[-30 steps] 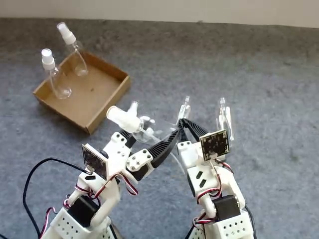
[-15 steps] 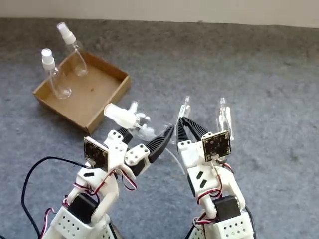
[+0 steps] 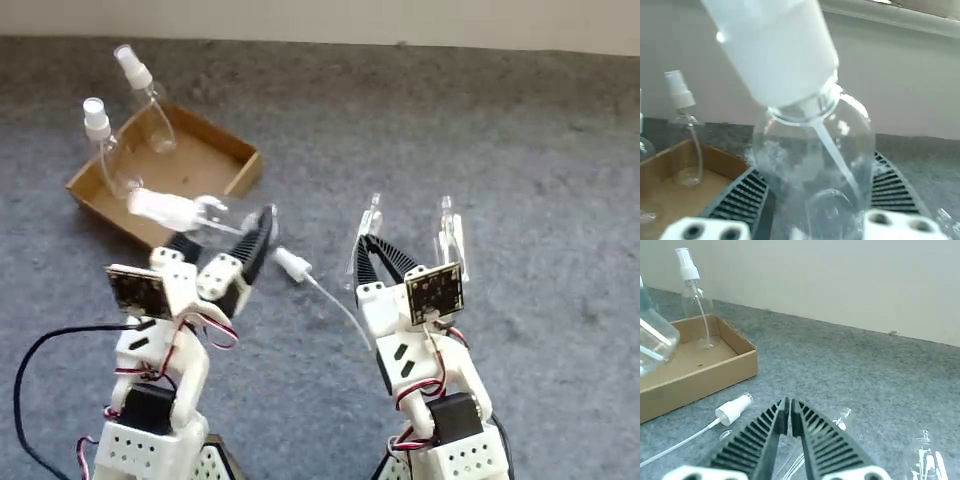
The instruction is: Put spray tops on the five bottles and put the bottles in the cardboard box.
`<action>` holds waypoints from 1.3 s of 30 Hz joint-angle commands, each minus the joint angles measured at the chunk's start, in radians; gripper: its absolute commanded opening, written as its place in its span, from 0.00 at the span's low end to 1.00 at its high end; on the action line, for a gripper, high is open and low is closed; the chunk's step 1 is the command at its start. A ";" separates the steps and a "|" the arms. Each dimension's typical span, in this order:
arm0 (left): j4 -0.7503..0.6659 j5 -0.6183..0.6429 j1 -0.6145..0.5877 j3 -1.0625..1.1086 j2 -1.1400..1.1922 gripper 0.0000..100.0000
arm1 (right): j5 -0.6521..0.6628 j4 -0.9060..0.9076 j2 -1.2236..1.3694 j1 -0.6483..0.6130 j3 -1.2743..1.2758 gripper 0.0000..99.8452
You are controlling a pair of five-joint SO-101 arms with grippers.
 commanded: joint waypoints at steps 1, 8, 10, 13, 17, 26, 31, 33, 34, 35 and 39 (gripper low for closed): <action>0.003 -0.014 -0.108 -0.150 -0.013 0.14 | 0.009 -0.030 -0.015 0.013 0.120 0.01; 0.006 -0.126 -0.174 -0.248 -0.010 0.14 | 0.009 -0.028 -0.015 0.013 0.120 0.01; 0.006 -0.161 -0.174 -0.249 -0.010 0.14 | 0.009 -0.028 -0.015 0.013 0.120 0.01; 0.006 -0.192 -0.176 -0.255 -0.010 0.14 | 0.009 -0.028 -0.015 0.013 0.120 0.01; 0.003 -0.212 -0.179 -0.271 0.035 0.14 | 0.009 -0.027 -0.013 0.013 0.120 0.01; -0.002 -0.209 -0.179 -0.496 0.493 0.14 | 0.009 -0.025 -0.013 0.013 0.120 0.01; -0.147 -0.212 -0.179 -0.564 0.794 0.14 | 0.009 -0.025 -0.013 0.013 0.120 0.01; -0.239 -0.213 -0.180 -0.578 0.912 0.14 | 0.009 -0.024 -0.013 0.013 0.120 0.01; -0.281 -0.213 -0.180 -0.585 0.969 0.14 | 0.009 -0.024 -0.013 0.013 0.120 0.01; -0.319 -0.213 -0.180 -0.595 1.030 0.14 | 0.009 -0.024 -0.013 0.013 0.120 0.01; -0.437 -0.213 -0.186 -0.668 1.260 0.14 | 0.009 -0.024 -0.012 0.013 0.120 0.01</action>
